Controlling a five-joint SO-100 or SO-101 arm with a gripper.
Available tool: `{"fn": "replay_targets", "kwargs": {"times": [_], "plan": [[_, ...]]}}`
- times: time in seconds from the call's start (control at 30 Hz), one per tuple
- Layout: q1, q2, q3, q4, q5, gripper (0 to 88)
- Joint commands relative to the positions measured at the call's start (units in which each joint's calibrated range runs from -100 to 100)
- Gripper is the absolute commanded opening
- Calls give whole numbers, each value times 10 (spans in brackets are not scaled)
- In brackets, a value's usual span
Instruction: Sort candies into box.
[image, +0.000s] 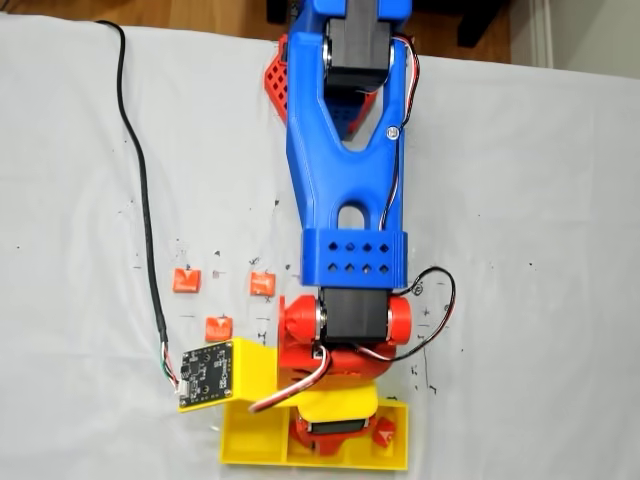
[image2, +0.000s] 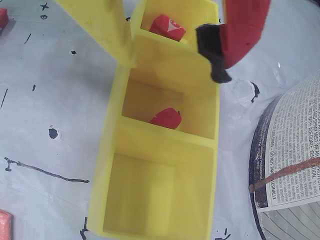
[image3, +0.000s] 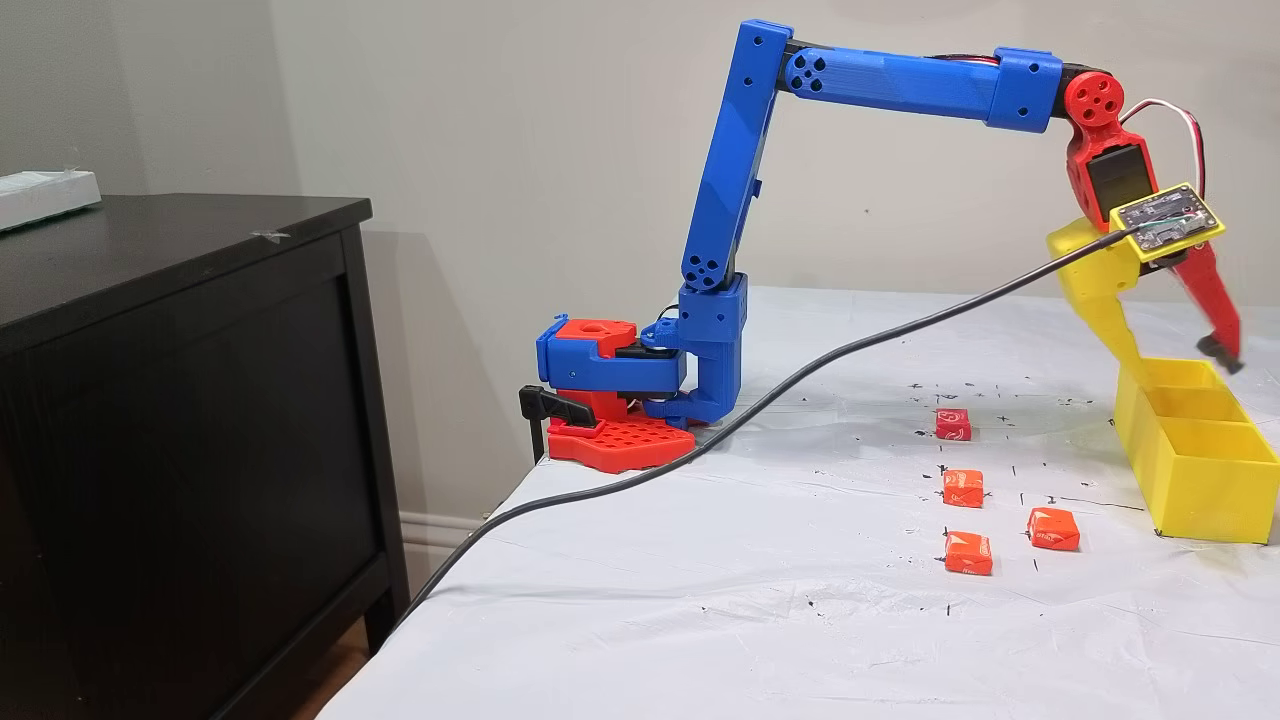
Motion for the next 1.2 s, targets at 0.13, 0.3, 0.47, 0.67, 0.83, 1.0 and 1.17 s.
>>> {"fn": "replay_targets", "kwargs": {"times": [0.13,0.3,0.47,0.67,0.83,1.0,1.17], "plan": [[4,-146,1,32,10,2],[-11,-163,1,134,37,2],[-21,-174,38,206,60,2],[-41,-237,187,147,63,2],[-54,-256,275,119,71,2],[-60,-250,319,100,73,166],[-61,-241,330,87,70,236]]}}
